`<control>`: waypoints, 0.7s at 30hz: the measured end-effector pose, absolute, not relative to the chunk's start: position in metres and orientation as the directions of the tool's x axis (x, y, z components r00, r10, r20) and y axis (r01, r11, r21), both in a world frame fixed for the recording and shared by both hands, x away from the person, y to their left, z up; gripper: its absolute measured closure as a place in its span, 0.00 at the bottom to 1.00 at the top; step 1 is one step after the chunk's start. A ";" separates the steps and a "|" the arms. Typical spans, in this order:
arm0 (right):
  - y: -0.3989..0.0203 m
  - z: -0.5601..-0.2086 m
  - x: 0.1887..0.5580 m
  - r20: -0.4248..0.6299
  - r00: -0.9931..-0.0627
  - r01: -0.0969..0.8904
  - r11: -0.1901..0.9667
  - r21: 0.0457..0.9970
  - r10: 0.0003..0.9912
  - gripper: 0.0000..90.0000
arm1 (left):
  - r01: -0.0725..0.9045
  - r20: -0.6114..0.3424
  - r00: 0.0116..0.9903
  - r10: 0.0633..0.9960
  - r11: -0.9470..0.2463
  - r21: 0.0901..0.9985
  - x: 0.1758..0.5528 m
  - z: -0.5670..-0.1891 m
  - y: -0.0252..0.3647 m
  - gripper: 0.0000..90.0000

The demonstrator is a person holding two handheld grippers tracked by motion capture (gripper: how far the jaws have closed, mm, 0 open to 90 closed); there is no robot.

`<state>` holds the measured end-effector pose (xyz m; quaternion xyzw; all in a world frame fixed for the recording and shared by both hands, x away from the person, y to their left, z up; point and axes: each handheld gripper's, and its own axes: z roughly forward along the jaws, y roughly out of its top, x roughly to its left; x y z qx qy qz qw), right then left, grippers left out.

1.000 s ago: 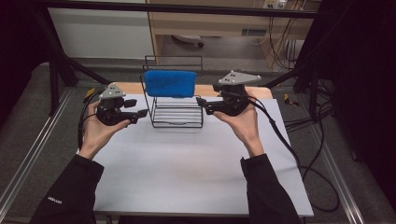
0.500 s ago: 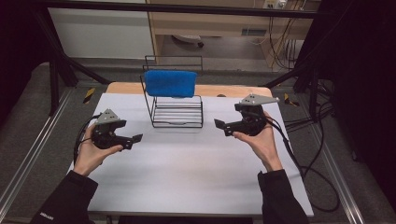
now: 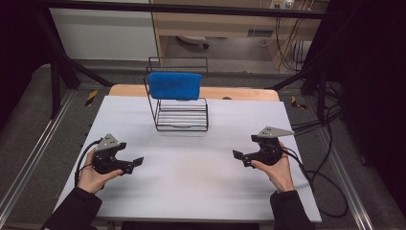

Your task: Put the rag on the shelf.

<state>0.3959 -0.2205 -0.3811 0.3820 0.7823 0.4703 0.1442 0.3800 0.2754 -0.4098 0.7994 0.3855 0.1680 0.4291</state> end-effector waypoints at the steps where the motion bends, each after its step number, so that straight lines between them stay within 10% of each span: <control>1: -0.224 -0.386 0.394 0.142 -0.665 0.470 0.264 0.842 0.733 0.01 | 0.477 -0.069 0.645 0.761 -0.331 0.814 0.379 -0.413 0.276 0.08; 21: -0.275 -0.439 0.363 0.175 -0.636 0.540 0.272 0.796 0.751 0.01 | 0.488 -0.058 0.675 0.736 -0.385 0.784 0.366 -0.441 0.281 0.09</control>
